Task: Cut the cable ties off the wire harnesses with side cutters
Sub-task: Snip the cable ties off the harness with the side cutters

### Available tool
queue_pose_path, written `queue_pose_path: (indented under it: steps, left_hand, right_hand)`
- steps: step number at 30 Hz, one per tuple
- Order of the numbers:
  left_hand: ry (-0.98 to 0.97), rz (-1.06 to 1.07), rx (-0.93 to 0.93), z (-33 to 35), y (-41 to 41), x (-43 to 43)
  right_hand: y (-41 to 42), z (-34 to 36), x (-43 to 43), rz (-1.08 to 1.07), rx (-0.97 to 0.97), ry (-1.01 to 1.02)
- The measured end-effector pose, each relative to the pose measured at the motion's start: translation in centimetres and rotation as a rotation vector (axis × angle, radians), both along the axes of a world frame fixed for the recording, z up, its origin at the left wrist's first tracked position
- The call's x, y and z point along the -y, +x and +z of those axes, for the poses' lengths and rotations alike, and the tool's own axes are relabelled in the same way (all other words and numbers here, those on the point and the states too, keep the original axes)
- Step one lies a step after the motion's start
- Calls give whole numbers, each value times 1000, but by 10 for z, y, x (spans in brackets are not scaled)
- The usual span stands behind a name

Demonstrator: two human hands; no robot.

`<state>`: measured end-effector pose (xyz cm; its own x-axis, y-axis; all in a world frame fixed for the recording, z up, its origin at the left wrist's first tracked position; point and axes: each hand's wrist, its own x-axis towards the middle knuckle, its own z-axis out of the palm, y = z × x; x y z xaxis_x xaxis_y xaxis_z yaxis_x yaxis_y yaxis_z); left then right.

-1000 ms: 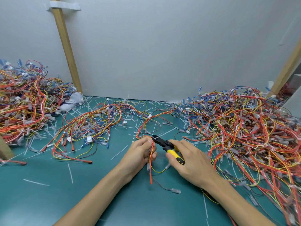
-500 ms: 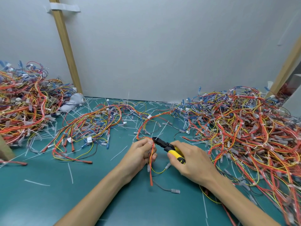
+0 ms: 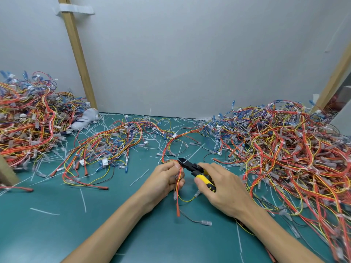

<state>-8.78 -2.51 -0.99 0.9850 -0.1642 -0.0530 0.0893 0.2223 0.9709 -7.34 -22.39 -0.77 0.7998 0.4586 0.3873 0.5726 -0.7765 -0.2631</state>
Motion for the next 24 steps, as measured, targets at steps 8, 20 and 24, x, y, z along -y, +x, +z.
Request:
queue_pose_path:
  steps: [8,20,24]
  left_hand:
    - [-3,2,-4,-1,1,0]
    - [-10,10,2,0,1,0]
    - [-19,23,1,1,0,1]
  right_hand:
    - [1,2,-1,-4,-5,-12]
    - [1,-1,-1,-5,8,20]
    - [2,-2,-1,-4,0,23]
